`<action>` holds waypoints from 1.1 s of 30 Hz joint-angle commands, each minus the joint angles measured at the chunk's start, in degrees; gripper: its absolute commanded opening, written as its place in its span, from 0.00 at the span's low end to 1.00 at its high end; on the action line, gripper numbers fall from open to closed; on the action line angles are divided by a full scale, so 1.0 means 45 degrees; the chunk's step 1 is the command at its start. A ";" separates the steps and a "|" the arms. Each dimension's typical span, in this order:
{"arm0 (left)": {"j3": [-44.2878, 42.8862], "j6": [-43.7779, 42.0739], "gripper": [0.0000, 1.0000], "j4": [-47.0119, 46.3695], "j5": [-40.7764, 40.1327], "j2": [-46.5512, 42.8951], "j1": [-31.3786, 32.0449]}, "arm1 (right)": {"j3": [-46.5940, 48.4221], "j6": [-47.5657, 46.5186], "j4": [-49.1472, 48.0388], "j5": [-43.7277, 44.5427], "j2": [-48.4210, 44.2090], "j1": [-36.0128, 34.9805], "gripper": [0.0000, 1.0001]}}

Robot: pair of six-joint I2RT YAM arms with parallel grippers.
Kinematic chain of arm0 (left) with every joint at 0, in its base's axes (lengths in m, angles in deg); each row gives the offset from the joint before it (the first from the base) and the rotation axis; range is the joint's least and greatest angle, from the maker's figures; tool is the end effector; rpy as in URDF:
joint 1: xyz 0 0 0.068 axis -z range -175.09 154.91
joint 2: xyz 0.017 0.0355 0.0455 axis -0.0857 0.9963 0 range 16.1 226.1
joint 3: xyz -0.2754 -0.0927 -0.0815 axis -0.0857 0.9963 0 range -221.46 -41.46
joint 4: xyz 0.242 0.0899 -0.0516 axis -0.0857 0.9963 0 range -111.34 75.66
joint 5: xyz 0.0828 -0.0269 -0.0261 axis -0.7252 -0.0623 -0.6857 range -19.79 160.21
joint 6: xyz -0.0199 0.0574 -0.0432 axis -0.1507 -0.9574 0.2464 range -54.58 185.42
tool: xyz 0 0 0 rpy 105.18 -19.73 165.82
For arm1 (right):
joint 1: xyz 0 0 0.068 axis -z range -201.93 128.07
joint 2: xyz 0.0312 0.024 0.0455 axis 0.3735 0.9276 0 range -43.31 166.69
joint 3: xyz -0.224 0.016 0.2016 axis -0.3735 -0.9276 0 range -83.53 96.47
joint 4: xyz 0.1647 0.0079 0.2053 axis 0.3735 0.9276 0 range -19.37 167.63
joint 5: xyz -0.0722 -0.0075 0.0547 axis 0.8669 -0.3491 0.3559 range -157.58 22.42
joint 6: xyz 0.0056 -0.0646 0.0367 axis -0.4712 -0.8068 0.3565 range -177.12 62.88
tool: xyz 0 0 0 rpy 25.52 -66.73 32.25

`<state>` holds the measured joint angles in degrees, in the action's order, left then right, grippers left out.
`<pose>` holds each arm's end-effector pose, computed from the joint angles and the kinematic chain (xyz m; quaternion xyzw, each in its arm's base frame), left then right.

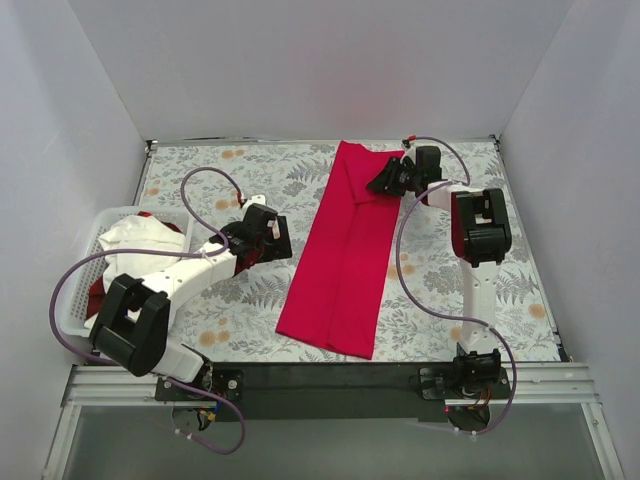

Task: Fold and stack the t-shirts
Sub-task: Fold the tshirt

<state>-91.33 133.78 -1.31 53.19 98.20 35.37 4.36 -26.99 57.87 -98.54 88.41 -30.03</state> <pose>0.2700 -0.1374 0.2177 -0.3492 0.8696 -0.1517 0.3145 0.5346 0.1086 0.1392 0.0314 0.8487 0.3748 0.3718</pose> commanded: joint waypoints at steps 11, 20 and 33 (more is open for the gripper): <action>0.0007 0.0395 0.89 0.0680 0.4385 0.0485 -0.0049 | 0.2542 -0.1538 0.2032 0.0529 -0.0785 0.0471 0.45; 0.0456 0.1371 0.86 0.3533 0.5422 0.0056 0.0691 | -0.4987 -0.2301 0.4824 0.2778 -0.7737 -0.0348 0.47; 0.1355 0.3227 0.63 0.4630 0.4953 -0.0864 0.1962 | -1.3359 0.0431 0.7772 0.3035 -1.6378 -0.3706 0.47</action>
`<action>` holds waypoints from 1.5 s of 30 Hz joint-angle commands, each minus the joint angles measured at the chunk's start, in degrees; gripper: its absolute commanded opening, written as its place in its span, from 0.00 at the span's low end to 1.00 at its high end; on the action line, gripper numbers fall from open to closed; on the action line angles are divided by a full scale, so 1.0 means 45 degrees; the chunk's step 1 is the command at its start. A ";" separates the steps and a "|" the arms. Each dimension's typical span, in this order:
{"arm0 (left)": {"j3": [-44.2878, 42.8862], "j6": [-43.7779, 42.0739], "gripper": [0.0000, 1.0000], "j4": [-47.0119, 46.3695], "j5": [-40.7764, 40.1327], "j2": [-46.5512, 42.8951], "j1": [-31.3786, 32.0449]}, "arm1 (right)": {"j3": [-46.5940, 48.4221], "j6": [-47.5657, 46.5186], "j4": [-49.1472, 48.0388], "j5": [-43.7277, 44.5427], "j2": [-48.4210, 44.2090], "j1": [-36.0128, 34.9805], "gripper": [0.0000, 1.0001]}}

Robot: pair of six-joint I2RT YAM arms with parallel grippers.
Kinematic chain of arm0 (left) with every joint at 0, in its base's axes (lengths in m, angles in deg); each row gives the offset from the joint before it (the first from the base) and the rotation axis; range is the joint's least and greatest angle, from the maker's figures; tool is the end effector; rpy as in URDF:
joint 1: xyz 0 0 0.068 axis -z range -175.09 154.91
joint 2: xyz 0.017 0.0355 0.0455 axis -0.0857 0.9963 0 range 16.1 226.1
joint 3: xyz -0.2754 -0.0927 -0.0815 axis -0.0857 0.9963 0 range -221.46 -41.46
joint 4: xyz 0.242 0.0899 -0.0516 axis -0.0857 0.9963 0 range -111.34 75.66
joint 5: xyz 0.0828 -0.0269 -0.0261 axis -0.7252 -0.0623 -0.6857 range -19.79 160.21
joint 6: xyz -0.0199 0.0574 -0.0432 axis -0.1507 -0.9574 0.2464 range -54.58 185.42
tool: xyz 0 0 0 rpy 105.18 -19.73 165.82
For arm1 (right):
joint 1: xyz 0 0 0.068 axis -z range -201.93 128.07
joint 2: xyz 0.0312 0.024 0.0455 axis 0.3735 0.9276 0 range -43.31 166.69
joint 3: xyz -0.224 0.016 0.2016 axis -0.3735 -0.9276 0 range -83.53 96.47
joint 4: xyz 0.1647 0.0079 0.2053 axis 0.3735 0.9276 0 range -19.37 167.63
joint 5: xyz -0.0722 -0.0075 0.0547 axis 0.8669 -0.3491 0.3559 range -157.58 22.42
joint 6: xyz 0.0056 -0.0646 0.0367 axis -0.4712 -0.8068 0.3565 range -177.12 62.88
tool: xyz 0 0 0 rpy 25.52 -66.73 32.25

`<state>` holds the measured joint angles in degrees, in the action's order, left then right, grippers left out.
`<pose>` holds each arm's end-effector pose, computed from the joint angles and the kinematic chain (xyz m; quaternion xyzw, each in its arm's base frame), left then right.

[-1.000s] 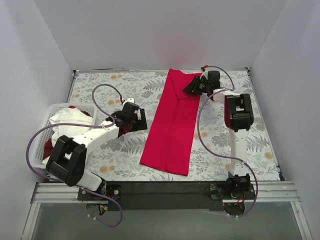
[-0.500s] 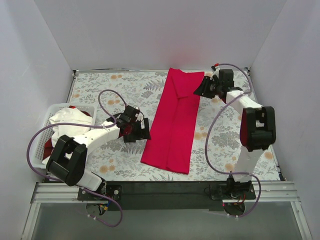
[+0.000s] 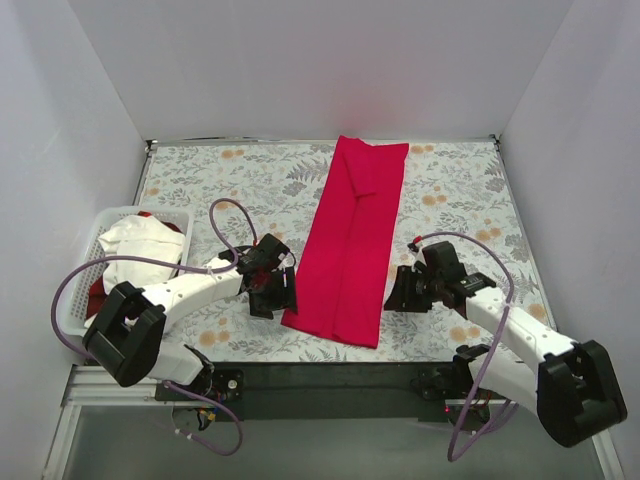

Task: Fold and stack the t-shirts
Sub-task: Fold the tshirt

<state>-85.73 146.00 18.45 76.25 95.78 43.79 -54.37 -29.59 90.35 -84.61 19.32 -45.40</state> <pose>0.1813 -0.1545 0.1767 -0.3462 0.9279 -0.1374 0.0197 0.1800 0.0982 0.1812 -0.0136 0.9395 0.2613 0.2213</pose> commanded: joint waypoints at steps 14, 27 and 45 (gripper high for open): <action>0.0385 0.0629 0.49 0.0239 -0.0054 0.0457 0.0424 | -0.2224 0.2397 -0.0573 -0.1722 -0.0969 -0.1464 0.49; 0.0366 0.0766 0.44 0.0806 -0.0502 0.0321 0.0463 | -0.2127 0.3023 0.0010 -0.0863 -0.0402 -0.2461 0.48; 0.0248 0.0610 0.39 0.0826 -0.0523 0.0692 0.0502 | -0.2653 0.3550 0.0030 -0.0902 0.0399 -0.2872 0.40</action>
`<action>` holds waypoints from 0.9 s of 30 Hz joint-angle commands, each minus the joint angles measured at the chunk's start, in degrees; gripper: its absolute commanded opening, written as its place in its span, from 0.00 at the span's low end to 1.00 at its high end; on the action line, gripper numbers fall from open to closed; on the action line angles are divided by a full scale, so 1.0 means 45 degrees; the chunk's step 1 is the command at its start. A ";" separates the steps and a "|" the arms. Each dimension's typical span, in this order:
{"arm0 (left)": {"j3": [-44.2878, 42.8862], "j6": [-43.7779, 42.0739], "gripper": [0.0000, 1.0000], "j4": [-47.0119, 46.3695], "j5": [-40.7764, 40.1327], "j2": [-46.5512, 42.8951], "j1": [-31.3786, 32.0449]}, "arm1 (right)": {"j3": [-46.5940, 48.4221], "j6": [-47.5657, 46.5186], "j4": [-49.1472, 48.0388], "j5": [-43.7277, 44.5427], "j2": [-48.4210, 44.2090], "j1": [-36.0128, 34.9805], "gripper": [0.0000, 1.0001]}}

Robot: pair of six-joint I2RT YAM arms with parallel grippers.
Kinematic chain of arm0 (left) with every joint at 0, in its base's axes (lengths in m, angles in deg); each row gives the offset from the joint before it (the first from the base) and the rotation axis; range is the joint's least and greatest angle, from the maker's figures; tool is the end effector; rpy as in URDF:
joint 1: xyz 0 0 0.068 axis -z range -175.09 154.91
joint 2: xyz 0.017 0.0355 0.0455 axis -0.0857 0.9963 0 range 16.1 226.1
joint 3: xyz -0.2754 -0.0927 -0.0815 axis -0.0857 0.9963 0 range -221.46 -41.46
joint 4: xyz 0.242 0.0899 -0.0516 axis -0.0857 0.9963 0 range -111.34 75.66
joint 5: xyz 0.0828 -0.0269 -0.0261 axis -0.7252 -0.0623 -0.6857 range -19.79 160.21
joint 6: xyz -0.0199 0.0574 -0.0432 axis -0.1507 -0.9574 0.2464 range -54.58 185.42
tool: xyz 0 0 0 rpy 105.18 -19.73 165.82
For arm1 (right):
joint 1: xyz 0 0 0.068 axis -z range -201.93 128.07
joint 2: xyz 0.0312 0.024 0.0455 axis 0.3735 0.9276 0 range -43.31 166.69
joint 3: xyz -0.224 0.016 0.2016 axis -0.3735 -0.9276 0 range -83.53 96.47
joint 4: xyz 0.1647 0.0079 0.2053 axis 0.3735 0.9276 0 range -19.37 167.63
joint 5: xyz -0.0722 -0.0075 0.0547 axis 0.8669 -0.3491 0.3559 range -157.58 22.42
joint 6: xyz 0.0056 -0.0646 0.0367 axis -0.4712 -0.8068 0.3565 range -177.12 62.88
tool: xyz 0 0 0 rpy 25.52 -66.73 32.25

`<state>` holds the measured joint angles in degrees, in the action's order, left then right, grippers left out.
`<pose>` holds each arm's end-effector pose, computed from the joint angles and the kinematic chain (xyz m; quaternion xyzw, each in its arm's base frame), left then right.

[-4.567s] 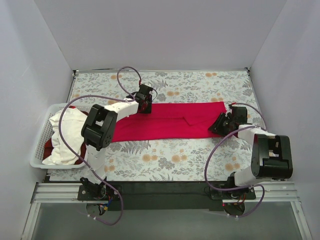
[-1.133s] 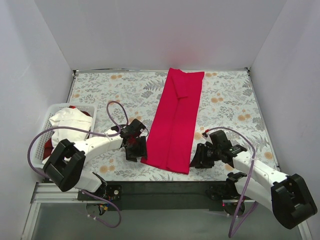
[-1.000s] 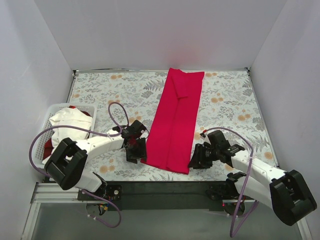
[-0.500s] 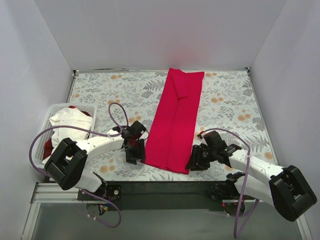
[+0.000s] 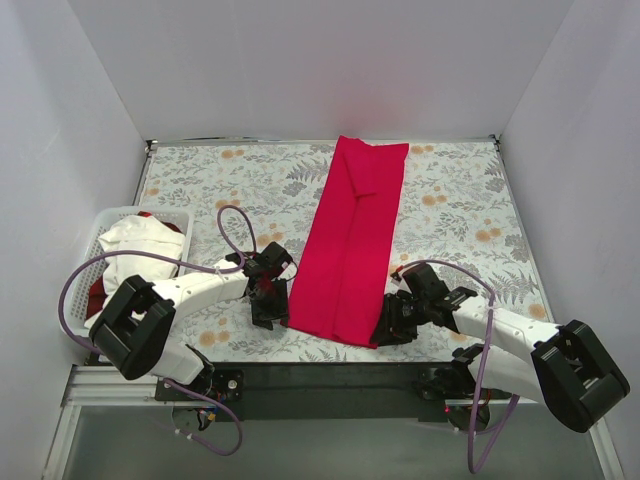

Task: Fold and stack the t-shirts
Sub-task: Fold the tshirt

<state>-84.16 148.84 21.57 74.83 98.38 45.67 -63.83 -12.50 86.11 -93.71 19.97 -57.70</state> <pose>0.1686 -0.1518 0.1583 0.3602 -0.9297 0.0766 0.0049 0.1260 0.1247 0.1376 0.0122 0.9407 0.3341 0.0578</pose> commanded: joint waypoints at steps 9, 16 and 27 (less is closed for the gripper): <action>-0.0121 0.0076 0.38 0.0034 -0.0090 0.0133 0.0163 | -0.0609 -0.0267 0.1012 0.1256 0.0311 -0.0137 0.25; -0.0394 0.0057 0.40 0.0130 0.0066 0.0114 0.0202 | -0.0590 -0.0345 0.1012 0.1276 0.0350 -0.0137 0.05; -0.1019 0.0135 0.40 0.0482 -0.0148 0.0036 0.0260 | -0.0609 -0.0404 0.0836 0.1236 0.0468 -0.0137 0.01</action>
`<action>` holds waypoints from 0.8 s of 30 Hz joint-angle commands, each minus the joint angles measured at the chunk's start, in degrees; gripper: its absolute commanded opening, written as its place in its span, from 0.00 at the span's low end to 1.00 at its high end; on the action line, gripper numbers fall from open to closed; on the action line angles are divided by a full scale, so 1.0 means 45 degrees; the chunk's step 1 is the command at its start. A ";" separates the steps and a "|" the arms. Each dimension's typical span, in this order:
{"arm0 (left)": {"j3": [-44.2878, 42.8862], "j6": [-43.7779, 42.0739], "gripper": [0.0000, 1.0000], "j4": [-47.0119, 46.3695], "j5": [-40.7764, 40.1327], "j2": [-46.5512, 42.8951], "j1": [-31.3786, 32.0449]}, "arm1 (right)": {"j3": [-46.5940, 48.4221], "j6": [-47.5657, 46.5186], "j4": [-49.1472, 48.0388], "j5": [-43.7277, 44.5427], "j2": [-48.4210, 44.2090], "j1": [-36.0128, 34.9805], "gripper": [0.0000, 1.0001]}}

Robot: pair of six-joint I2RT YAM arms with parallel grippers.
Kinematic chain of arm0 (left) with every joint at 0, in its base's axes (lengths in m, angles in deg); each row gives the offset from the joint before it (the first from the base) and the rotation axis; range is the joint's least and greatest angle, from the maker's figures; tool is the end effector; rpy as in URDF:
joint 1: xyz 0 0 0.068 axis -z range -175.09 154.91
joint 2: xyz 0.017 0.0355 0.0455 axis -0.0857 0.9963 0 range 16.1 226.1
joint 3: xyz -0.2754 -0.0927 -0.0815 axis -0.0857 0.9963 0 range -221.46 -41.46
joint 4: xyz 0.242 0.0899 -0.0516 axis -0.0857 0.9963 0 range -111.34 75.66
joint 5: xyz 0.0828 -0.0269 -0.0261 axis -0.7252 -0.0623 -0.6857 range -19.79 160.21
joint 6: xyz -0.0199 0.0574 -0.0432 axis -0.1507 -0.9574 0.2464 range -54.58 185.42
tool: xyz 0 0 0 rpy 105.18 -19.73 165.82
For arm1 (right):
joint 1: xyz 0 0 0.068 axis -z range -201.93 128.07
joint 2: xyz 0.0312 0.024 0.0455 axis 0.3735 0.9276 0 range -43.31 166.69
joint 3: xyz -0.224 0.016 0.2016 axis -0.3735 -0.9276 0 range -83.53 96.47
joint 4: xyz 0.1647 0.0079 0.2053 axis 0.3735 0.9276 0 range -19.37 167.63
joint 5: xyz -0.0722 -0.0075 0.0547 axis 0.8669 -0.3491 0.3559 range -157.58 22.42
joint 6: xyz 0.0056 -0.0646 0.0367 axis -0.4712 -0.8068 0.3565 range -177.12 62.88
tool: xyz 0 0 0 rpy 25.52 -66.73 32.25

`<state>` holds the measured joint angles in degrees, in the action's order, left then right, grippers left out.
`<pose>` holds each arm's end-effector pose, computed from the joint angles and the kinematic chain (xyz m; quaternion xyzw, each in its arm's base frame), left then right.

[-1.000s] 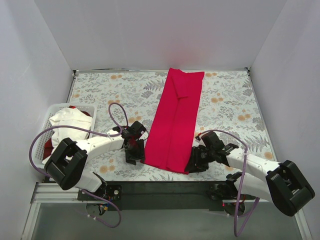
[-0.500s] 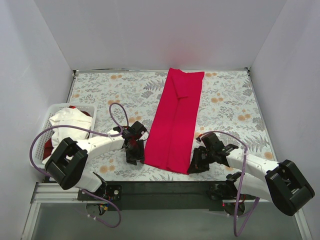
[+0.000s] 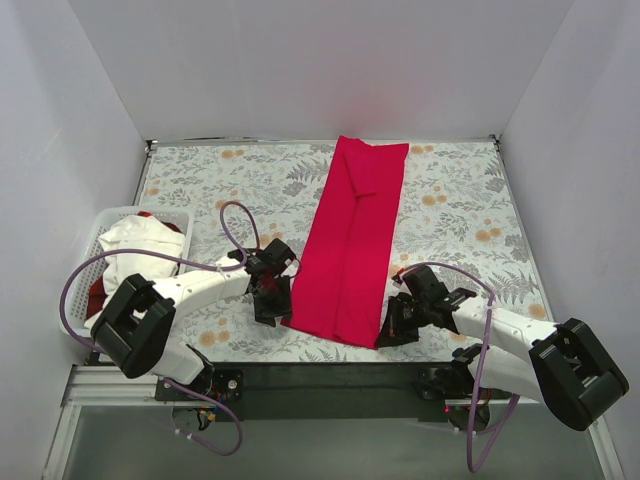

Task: Fold and stack the t-shirts
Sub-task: Fold the tshirt

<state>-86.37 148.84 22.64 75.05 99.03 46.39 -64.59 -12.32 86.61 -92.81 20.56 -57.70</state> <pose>0.1720 -0.1590 0.1652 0.3540 -0.9317 0.0812 0.0051 0.1234 0.1218 0.1313 0.0196 0.9460 0.3197 0.0502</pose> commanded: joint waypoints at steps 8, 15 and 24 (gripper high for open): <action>-0.0549 0.0154 0.39 0.0323 -0.0763 0.0280 0.0120 | -0.0420 -0.0541 0.0685 0.1017 0.0415 -0.0137 0.01; 0.0037 0.0271 0.28 -0.0107 -0.0724 0.0847 0.0315 | -0.0381 -0.0579 0.0705 0.0998 0.0375 -0.0137 0.01; 0.0409 0.0525 0.00 -0.0206 -0.0491 0.1219 0.0744 | 0.0261 -0.1182 0.1171 0.0706 0.0434 -0.0137 0.01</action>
<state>-87.02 150.33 21.51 73.32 102.53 48.27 -64.46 -13.44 86.40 -93.29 20.96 -57.75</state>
